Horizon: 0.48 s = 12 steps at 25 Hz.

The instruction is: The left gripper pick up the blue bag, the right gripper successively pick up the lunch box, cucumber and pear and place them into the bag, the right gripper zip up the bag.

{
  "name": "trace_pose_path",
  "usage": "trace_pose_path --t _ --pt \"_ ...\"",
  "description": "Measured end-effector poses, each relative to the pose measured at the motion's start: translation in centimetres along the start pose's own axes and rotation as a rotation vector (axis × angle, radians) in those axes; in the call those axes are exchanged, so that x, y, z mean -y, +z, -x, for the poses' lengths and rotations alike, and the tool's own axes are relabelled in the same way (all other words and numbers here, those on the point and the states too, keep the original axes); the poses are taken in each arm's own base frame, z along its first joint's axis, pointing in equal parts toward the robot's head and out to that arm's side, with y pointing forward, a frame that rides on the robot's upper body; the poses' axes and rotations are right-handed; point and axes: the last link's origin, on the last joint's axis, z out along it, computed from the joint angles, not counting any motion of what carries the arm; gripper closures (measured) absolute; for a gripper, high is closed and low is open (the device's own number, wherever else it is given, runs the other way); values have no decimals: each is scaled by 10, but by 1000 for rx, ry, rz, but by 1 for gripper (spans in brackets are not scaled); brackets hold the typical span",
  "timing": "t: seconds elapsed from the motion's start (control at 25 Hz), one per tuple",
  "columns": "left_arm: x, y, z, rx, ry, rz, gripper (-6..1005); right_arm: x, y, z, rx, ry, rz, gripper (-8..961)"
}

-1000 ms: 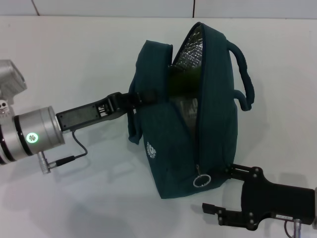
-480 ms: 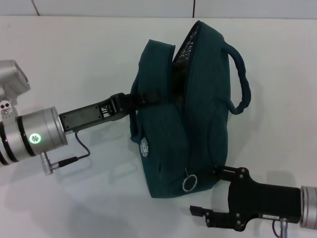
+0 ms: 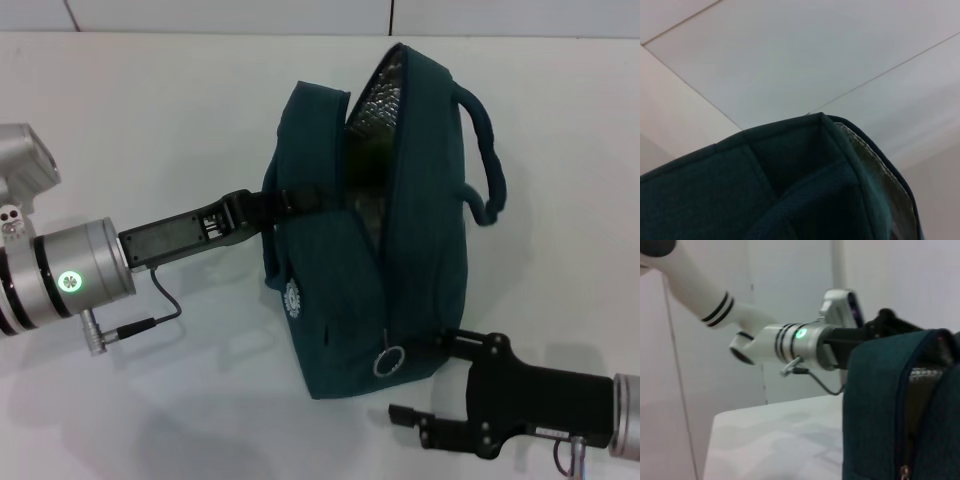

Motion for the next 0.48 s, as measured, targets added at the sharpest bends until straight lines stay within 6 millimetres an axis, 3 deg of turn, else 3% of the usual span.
trace_pose_path --t 0.48 --pt "0 0 1 4 0 1 931 5 2 -3 -20 55 -36 248"
